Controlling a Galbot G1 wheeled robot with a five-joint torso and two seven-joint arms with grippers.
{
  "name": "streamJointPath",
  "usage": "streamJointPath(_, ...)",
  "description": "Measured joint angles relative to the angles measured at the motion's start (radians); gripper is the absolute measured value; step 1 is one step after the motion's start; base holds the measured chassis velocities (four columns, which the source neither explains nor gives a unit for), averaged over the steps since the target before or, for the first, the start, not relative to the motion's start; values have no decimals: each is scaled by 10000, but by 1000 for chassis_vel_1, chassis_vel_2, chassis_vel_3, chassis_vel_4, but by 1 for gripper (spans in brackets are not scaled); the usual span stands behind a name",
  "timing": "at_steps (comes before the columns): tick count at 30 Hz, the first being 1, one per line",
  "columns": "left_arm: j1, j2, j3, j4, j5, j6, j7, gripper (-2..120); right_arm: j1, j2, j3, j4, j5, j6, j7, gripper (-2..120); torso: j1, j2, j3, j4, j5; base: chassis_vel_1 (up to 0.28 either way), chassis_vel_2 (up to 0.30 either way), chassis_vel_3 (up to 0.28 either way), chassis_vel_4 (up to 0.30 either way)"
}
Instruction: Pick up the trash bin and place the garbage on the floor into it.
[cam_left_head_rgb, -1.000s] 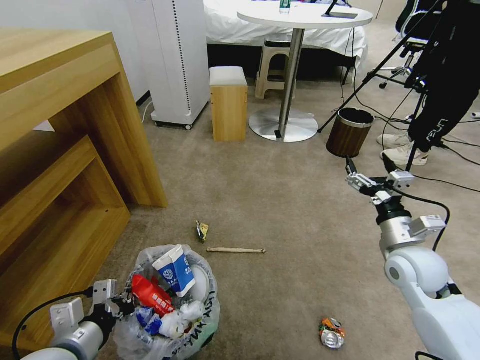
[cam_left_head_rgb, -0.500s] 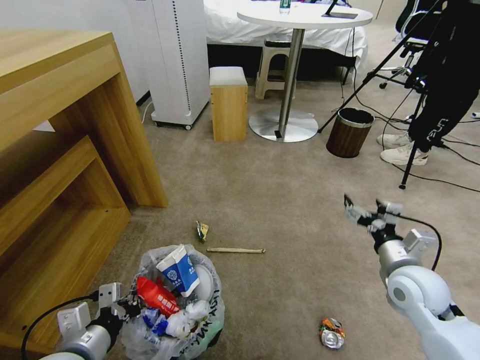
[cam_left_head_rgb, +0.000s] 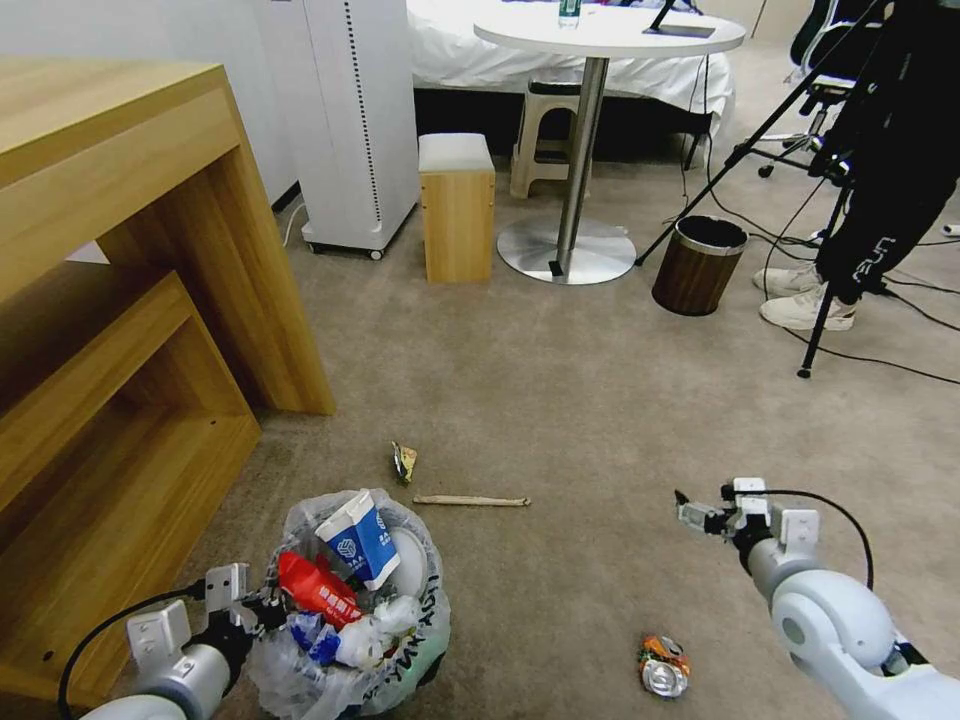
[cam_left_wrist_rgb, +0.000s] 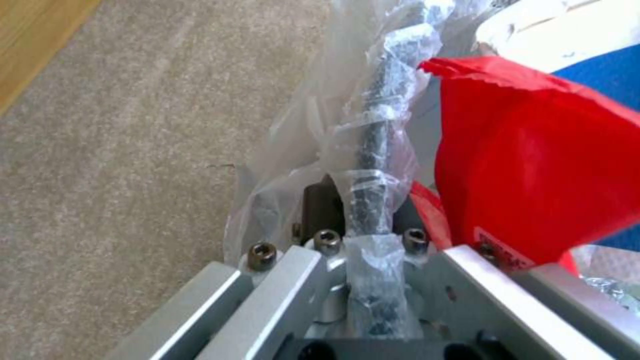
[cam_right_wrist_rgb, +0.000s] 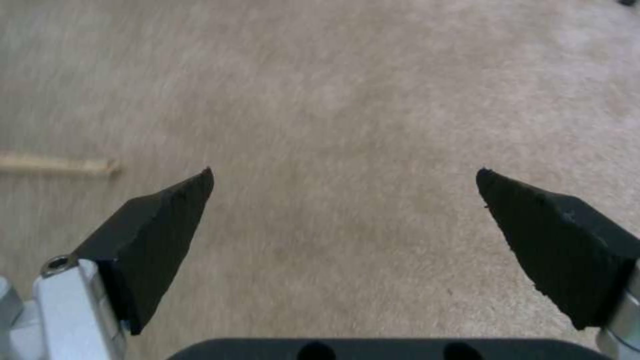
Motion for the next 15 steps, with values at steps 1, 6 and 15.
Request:
streamJointPath(1,-23,11,6,29,0,-2,3,0,-69,-134,-135,-39,-112,46,-195,100,0,0,0,0,0,0,0,0,0)
streamJointPath(6,-198,22,58,251,-3,-16,8,0,-407,-1107,-1018,-312,-979,464,-1660,100,0,0,0,-3,1,0,0,0,0)
streamJointPath(15,-400,-21,87,507,-8,-37,-1,0,-681,-2610,-2141,-1431,-2992,3864,-4462,100,0,0,0,-2,-1,0,0,0,0)
